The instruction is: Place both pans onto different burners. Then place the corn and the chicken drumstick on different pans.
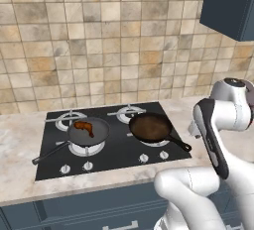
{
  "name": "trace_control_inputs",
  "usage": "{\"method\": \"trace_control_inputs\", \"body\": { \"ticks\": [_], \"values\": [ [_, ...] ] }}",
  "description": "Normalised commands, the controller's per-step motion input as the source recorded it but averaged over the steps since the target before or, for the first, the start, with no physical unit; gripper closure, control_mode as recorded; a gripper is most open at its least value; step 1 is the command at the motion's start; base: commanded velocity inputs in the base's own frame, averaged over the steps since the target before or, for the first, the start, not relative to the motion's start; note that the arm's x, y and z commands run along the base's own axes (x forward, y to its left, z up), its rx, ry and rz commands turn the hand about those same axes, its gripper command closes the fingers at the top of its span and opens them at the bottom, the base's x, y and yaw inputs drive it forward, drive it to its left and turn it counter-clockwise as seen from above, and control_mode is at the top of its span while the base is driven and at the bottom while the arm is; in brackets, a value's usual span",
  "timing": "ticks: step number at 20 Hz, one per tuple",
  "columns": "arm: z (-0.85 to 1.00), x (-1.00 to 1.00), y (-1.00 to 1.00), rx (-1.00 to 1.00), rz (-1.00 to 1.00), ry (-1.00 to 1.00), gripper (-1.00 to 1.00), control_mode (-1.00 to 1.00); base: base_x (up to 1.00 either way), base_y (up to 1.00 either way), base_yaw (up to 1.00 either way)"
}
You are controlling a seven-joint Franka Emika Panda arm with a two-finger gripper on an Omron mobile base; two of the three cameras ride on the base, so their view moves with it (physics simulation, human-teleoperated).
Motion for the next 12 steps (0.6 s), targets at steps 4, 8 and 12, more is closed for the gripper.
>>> {"method": "trace_control_inputs", "body": {
  "ticks": [4, 8, 12],
  "values": [
    [0.08, -0.12, -0.81, 0.00, 0.00, 0.00, -1.00, -1.00, 0.00, 0.00, 0.00],
    [0.05, -0.08, -0.79, 0.00, -0.01, 0.00, -1.00, -1.00, 0.00, 0.00, 0.00],
    [0.01, 0.00, -0.67, 0.00, -0.04, 0.00, -1.00, -1.00, 0.00, 0.00, 0.00]
  ]
}}
